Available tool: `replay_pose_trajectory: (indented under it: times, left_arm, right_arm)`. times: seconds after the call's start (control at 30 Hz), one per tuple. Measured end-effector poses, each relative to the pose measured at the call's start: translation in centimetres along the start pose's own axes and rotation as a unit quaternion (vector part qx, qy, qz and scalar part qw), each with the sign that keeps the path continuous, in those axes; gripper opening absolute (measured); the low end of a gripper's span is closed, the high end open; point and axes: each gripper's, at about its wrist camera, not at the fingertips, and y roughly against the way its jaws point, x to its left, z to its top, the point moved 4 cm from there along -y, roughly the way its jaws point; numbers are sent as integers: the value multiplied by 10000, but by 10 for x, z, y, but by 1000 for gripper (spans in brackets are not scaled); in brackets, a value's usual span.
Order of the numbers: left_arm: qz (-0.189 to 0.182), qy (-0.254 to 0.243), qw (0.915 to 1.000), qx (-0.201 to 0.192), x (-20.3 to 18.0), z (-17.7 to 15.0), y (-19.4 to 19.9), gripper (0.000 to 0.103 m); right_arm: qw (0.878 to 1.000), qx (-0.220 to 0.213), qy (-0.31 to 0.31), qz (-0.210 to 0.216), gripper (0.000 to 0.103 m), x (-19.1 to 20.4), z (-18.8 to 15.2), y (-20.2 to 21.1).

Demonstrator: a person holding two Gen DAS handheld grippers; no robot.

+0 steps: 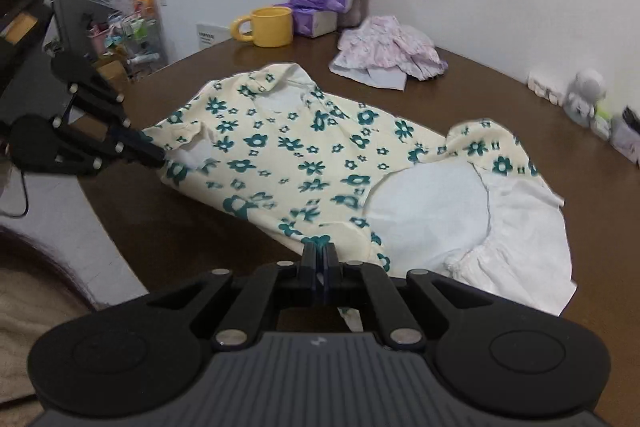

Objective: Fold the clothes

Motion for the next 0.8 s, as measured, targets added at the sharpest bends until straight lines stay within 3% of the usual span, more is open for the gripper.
replay_pose_trajectory:
  times: [0.1, 0.17, 0.23, 0.33, 0.37, 0.47, 0.6, 0.67, 0.7, 0.8]
  left_arm:
    - [-212, -55, 9990, 392, -12, -17, -19, 2]
    - [-264, 64, 9989, 379, -10, -20, -22, 4]
    - [-250, 255, 9992, 191, -2, -16, -16, 11]
    - [-151, 602, 9980, -112, 14, -8, -5, 25]
    - [-84, 709, 9973, -163, 19, -4, -4, 25]
    - [233, 893, 9956, -183, 36, 4, -6, 25]
    - [666, 955, 9932, 9, 48, 6, -17, 24]
    - [754, 908, 9929, 122, 51, 7, -26, 19]
    - [795, 873, 9928, 184, 53, 6, -31, 11]
    - [913, 879, 9914, 337, 59, 5, -42, 8]
  right_arm:
    - [9973, 730, -13, 117, 2, 4, -27, -31]
    - [9952, 967, -52, 133, 3, 6, -37, -43]
    - [9957, 914, -113, 141, 4, 5, -37, -42]
    - [9971, 664, -250, 282, 16, 2, -31, -31]
    - [9973, 576, -295, 334, 23, 1, -29, -27]
    - [9978, 308, -468, 367, 23, -6, -20, -21]
    - [9961, 171, -863, 58, 27, -22, -16, -30]
    - [9937, 220, -1096, 66, 27, -27, -17, -40]
    - [9928, 246, -1172, 87, 27, -29, -18, -46]
    - [9921, 251, -1225, 136, 31, -29, -19, -59]
